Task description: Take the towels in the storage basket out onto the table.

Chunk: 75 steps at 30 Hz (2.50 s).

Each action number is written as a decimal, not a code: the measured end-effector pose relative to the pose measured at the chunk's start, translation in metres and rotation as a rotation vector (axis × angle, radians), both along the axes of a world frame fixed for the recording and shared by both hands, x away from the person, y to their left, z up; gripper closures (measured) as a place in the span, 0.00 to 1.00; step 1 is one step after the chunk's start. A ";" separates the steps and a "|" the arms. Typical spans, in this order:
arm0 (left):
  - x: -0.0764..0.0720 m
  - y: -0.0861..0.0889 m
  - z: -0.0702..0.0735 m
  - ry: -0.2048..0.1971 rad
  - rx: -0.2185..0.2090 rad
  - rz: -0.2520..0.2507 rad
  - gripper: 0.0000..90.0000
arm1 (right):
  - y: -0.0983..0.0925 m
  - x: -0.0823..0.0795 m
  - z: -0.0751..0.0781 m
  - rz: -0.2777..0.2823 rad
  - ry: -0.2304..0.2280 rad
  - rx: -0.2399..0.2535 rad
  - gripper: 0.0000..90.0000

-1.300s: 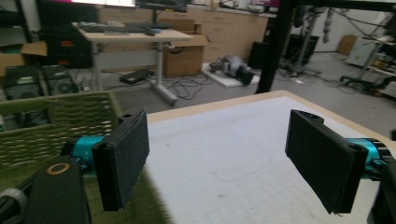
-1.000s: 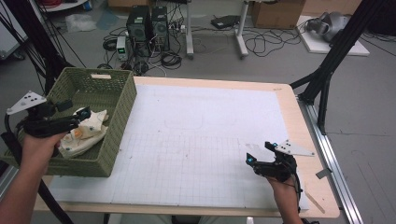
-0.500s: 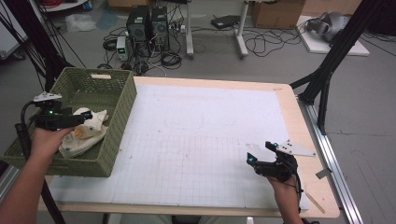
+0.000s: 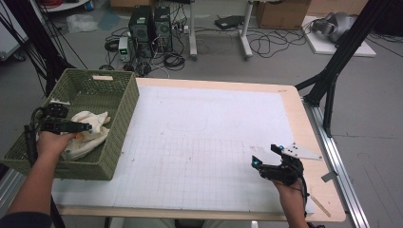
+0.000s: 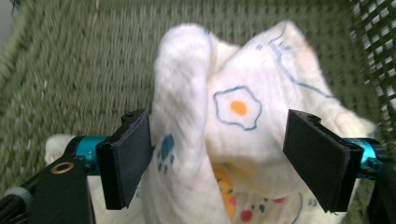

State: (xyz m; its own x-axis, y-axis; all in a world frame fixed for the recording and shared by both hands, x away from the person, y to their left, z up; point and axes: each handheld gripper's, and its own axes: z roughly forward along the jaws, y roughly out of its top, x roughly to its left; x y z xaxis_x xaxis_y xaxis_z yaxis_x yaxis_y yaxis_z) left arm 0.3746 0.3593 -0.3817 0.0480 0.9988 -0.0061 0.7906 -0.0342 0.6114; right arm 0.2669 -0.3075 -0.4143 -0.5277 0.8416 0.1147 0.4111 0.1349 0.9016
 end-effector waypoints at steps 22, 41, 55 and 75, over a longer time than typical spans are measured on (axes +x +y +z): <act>0.013 -0.001 -0.022 0.281 -0.027 -0.048 0.78 | -0.002 0.000 -0.001 -0.002 0.011 0.001 0.10; -0.003 0.011 0.017 -0.167 -0.219 -0.020 0.86 | -0.006 0.000 -0.001 -0.020 0.019 0.018 0.10; -0.025 0.021 0.068 -0.436 -0.291 -0.044 0.86 | -0.006 0.000 -0.001 -0.024 0.019 0.026 0.10; -0.045 -0.025 0.139 -0.654 -0.323 -0.247 0.86 | -0.006 -0.001 0.000 -0.023 0.019 0.024 0.10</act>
